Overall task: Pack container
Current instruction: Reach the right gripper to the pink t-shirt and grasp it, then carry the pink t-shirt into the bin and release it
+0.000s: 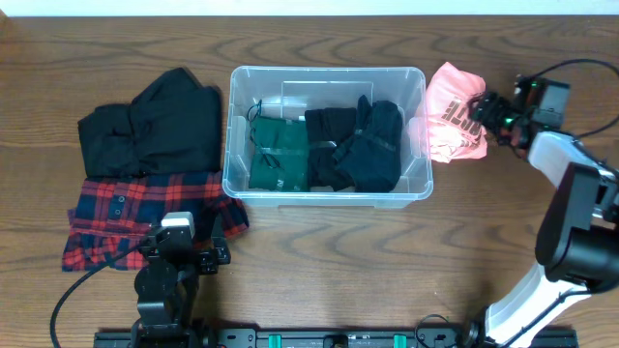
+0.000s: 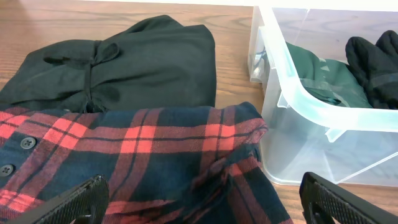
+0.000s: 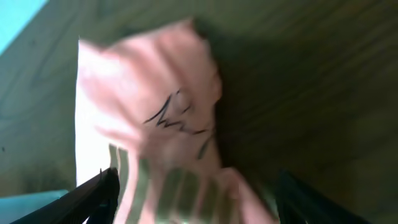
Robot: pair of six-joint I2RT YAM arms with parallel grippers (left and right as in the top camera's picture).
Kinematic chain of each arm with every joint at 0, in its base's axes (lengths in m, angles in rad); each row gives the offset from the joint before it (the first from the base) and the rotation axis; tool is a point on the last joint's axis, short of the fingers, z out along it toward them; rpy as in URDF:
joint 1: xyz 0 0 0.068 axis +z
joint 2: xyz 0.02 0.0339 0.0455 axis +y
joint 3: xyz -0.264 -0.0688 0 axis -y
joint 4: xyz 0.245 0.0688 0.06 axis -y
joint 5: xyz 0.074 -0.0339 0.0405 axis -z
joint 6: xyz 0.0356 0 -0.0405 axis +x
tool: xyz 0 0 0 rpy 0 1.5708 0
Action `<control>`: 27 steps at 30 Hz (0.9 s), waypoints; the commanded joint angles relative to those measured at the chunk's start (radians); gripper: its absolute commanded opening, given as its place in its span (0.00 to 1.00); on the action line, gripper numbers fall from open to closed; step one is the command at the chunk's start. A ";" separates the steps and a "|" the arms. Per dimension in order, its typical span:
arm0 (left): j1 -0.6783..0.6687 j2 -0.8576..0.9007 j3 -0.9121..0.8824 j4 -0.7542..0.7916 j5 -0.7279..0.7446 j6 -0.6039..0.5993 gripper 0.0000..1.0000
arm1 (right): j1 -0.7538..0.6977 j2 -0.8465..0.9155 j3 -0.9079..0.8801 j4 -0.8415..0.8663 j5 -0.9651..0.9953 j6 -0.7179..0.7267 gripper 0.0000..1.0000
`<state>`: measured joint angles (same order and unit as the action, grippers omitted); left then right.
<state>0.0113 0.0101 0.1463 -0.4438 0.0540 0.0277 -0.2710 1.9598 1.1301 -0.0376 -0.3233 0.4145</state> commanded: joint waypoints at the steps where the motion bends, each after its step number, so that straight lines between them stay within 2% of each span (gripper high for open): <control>1: 0.003 -0.007 -0.018 0.001 0.010 0.013 0.98 | -0.019 -0.003 -0.005 -0.016 0.009 -0.019 0.77; 12: 0.003 -0.007 -0.018 0.001 0.010 0.013 0.98 | 0.071 0.111 -0.005 0.023 -0.002 -0.019 0.73; 16: 0.003 -0.007 -0.018 0.001 0.010 0.013 0.98 | 0.096 0.113 -0.005 -0.002 0.010 -0.019 0.56; 19: 0.003 -0.007 -0.018 0.001 0.010 0.013 0.98 | 0.086 0.113 -0.005 -0.053 0.021 -0.019 0.28; 21: 0.003 -0.007 -0.018 0.001 0.010 0.013 0.98 | 0.073 0.107 -0.004 -0.088 0.020 -0.018 0.14; 23: 0.003 -0.007 -0.018 0.001 0.010 0.013 0.98 | 0.056 0.076 -0.004 -0.136 0.005 -0.019 0.08; 27: 0.003 -0.007 -0.018 0.001 0.010 0.013 0.98 | 0.035 -0.080 -0.004 -0.231 -0.011 -0.031 0.06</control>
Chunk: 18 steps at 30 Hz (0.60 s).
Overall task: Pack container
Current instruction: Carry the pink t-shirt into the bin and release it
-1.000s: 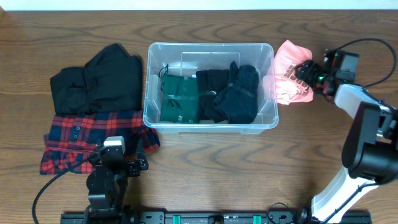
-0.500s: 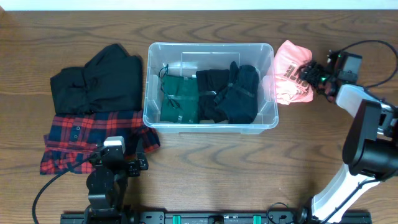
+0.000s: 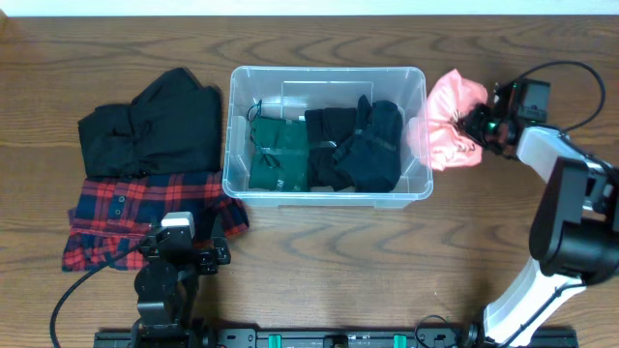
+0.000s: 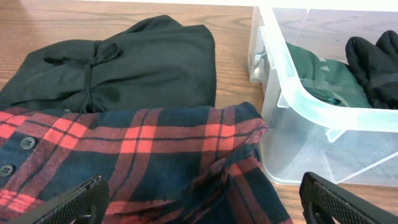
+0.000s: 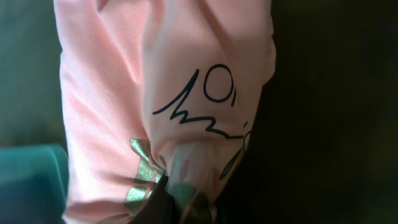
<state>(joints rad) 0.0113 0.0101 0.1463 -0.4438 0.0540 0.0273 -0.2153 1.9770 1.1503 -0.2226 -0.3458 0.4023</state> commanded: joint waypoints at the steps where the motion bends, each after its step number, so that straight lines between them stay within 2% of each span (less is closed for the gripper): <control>1: 0.003 -0.007 -0.018 0.001 0.010 0.013 0.98 | -0.020 -0.159 -0.024 -0.067 0.000 -0.034 0.05; 3: 0.003 -0.007 -0.018 0.001 0.010 0.013 0.98 | -0.011 -0.275 -0.024 -0.109 -0.029 -0.054 0.02; 10: 0.003 -0.007 -0.018 0.001 0.010 0.013 0.98 | 0.102 -0.693 -0.024 -0.245 -0.117 -0.049 0.02; 14: 0.003 -0.007 -0.018 0.001 0.010 0.013 0.98 | 0.228 -0.793 -0.025 -0.249 -0.159 0.021 0.02; 18: 0.003 -0.007 -0.018 0.001 0.010 0.013 0.98 | 0.411 -0.780 -0.025 -0.215 -0.144 0.130 0.01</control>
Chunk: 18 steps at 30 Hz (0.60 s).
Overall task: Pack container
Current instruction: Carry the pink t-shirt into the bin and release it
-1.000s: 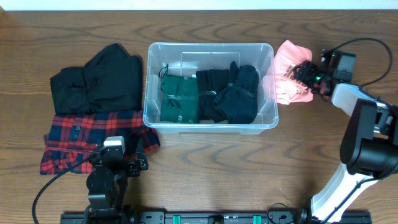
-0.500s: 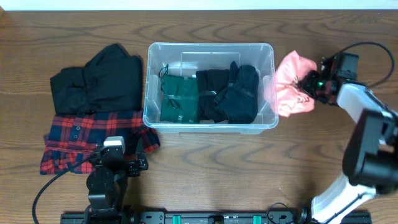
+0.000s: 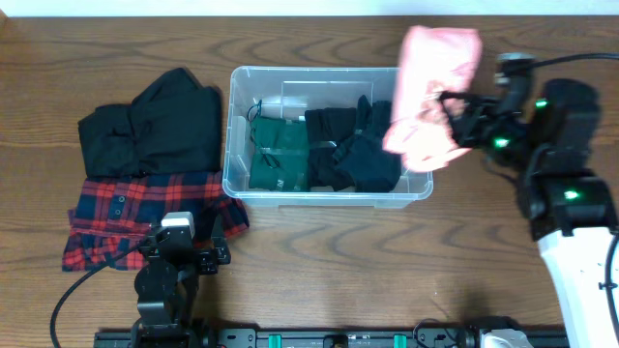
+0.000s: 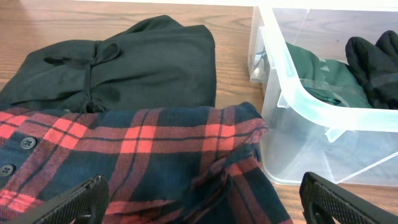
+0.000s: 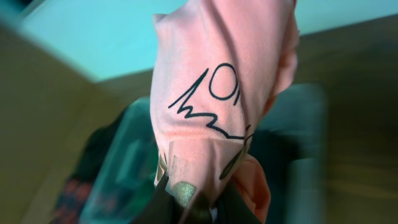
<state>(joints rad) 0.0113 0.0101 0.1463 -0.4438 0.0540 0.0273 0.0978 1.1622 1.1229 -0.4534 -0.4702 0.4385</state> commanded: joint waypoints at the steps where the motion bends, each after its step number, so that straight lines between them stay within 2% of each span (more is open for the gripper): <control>1: 0.003 -0.007 -0.018 0.001 0.010 0.013 0.98 | 0.144 0.050 0.003 0.035 -0.007 0.119 0.01; 6: 0.003 -0.007 -0.018 0.001 0.010 0.013 0.98 | 0.385 0.204 0.003 0.159 0.153 0.323 0.01; 9: 0.003 -0.007 -0.018 0.001 0.010 0.013 0.98 | 0.479 0.325 0.003 0.282 0.190 0.426 0.01; 14: 0.003 -0.007 -0.018 0.001 0.010 0.013 0.98 | 0.547 0.522 0.003 0.478 0.248 0.568 0.01; 18: 0.003 -0.007 -0.018 0.001 0.010 0.013 0.98 | 0.554 0.657 0.003 0.548 0.253 0.641 0.01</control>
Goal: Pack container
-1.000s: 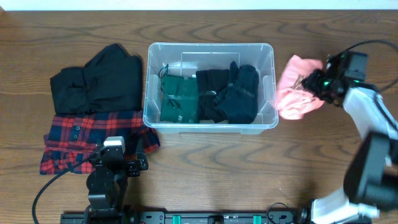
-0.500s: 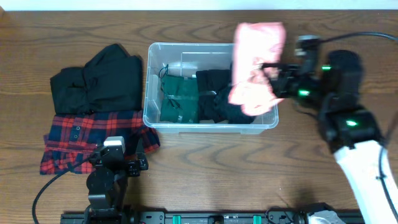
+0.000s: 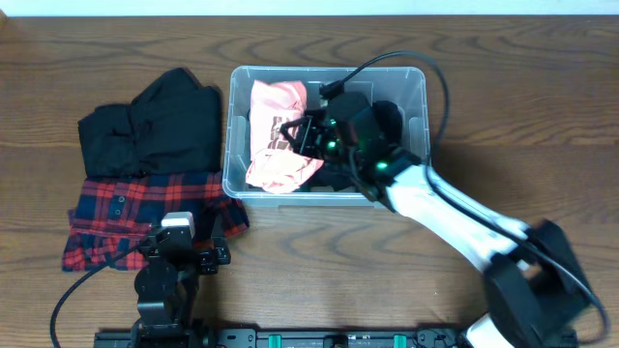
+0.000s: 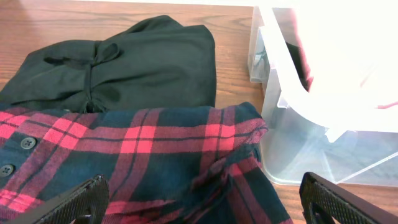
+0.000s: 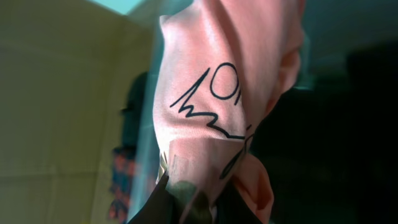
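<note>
The clear plastic container stands mid-table with dark clothes in its right half. A pink shirt with black lettering hangs over the container's left half, and my right gripper is shut on it; the same pink shirt fills the right wrist view, bunched between the fingers. The green garment is hidden under it. My left gripper rests open low over the red plaid shirt, beside the container.
A black garment lies folded left of the container, and the red plaid shirt lies in front of it. The right arm stretches diagonally from the front right over the container's right side.
My right gripper has carried the pink shirt from above the container's right rim to over its left half, lower down. The left gripper has not moved.
The pink shirt lay on the table right of the container with my right gripper open at it. Then the gripper was shut on it there. Then it held the shirt raised over the right rim, and now over the left half inside.
</note>
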Robot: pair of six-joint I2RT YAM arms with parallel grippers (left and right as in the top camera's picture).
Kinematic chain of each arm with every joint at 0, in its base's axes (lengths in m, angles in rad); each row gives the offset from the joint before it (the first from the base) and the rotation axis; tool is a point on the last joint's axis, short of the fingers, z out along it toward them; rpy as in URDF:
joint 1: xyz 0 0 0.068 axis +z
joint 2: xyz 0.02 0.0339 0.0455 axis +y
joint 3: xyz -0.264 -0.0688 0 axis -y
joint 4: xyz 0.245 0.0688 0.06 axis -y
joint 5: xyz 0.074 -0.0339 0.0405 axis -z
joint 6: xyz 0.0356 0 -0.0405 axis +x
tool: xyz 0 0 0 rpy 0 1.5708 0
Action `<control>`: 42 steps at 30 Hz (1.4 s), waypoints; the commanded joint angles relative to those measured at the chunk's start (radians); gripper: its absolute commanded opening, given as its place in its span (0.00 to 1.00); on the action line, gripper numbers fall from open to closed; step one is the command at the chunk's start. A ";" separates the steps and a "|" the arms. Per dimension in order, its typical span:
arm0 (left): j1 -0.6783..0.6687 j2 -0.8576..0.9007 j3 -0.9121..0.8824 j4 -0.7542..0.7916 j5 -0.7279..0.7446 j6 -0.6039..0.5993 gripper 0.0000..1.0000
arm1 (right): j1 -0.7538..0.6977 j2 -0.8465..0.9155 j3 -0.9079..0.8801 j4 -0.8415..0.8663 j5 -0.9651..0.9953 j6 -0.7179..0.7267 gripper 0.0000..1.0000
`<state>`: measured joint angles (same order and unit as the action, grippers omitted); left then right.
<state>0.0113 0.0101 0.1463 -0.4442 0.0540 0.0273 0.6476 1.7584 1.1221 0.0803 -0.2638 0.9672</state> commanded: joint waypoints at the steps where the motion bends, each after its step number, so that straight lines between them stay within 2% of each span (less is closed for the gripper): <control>1: 0.003 -0.007 -0.018 0.001 0.010 0.013 0.98 | 0.004 0.088 0.003 0.017 0.048 0.121 0.01; 2: 0.003 -0.007 -0.018 0.001 0.010 0.013 0.98 | 0.004 0.121 0.003 0.019 0.052 0.114 0.02; 5: 0.003 -0.007 -0.018 0.001 0.010 0.013 0.98 | -0.002 0.179 0.003 0.012 0.042 0.008 0.31; 7: 0.003 -0.007 -0.018 0.001 0.010 0.013 0.98 | -0.014 0.178 0.004 -0.038 0.044 -0.097 0.40; 13: 0.003 -0.007 -0.018 0.001 0.010 0.013 0.98 | -0.063 0.029 0.048 -0.268 0.124 -0.341 0.42; 17: 0.003 -0.007 -0.018 0.002 0.010 0.013 0.98 | -0.062 -0.109 0.069 -0.301 0.136 -0.500 0.42; 22: 0.003 -0.007 -0.018 0.001 0.010 0.013 0.98 | -0.032 -0.232 0.073 -0.309 0.136 -0.601 0.47; 24: 0.003 -0.007 -0.018 0.001 0.010 0.013 0.98 | -0.035 -0.275 0.073 -0.334 0.142 -0.643 0.52; 27: 0.003 -0.007 -0.018 0.001 0.010 0.013 0.98 | -0.064 -0.354 0.074 -0.372 0.190 -0.686 0.68; 32: 0.003 -0.007 -0.018 0.001 0.010 0.013 0.98 | -0.135 -0.534 0.074 -0.425 0.239 -0.814 0.86; 33: 0.003 -0.007 -0.018 0.001 0.010 0.013 0.98 | -0.149 -0.579 0.074 -0.442 0.238 -0.830 0.99; 42: 0.003 -0.007 -0.018 0.002 0.010 0.013 0.98 | -0.188 -0.879 0.074 -0.701 0.238 -0.834 0.99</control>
<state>0.0113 0.0101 0.1463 -0.4438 0.0540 0.0273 0.4698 0.9195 1.1931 -0.5766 -0.0357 0.1635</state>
